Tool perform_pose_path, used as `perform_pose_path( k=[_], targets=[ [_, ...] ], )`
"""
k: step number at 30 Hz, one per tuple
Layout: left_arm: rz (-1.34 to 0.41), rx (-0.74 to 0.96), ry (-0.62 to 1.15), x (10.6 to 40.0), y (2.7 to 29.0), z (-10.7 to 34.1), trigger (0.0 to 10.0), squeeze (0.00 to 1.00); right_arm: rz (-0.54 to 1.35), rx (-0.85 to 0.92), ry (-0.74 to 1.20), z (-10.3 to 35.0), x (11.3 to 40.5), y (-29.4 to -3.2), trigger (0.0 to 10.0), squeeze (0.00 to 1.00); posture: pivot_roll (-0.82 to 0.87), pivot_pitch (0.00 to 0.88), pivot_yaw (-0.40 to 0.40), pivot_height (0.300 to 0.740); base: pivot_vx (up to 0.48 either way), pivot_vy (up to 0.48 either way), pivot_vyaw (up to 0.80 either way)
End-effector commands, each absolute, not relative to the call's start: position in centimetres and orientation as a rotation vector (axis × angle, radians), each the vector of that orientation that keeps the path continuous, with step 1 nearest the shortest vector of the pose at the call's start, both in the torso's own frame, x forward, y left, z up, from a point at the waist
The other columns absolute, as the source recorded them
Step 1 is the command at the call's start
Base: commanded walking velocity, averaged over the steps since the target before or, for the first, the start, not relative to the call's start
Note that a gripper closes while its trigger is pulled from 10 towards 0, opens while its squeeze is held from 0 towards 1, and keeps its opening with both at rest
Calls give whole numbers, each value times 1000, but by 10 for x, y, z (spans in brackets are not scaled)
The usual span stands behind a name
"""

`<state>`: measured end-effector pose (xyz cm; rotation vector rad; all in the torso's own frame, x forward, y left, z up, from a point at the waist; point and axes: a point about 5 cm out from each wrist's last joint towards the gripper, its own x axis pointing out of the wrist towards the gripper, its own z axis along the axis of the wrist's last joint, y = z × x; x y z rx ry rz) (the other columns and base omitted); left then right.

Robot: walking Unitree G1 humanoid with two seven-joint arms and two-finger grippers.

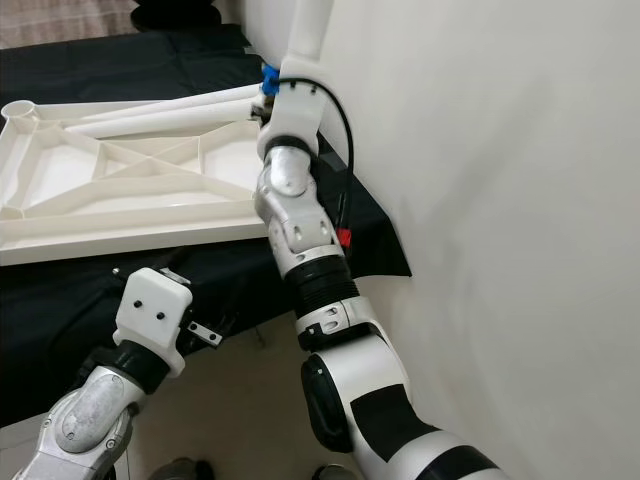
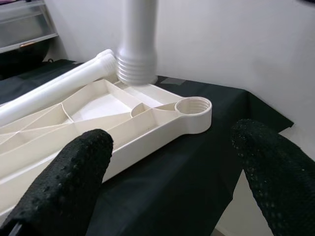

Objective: Building children table

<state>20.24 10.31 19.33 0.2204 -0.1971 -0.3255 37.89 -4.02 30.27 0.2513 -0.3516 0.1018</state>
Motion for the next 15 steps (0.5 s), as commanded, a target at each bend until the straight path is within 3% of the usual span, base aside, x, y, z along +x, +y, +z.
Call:
perform_pose_path(
  k=[1, 3, 15],
  targets=[
    [-337, 242, -147, 205, 104, 185, 10000, 0, 153, 284, -365, 310, 377, -43, 10000, 0, 27, 112, -91, 740, 0, 0, 0],
    [-360, 285, -118, 216, 110, 181, 10000, 0, 267, 302, -331, 306, 376, -51, 10000, 0, 27, 106, -84, 740, 0, 0, 0],
    [-381, 430, -105, 257, 136, 191, 10000, 0, 471, 279, -239, 269, 361, -59, 10000, 0, 25, 99, -63, 740, 0, 0, 0]
  ],
)
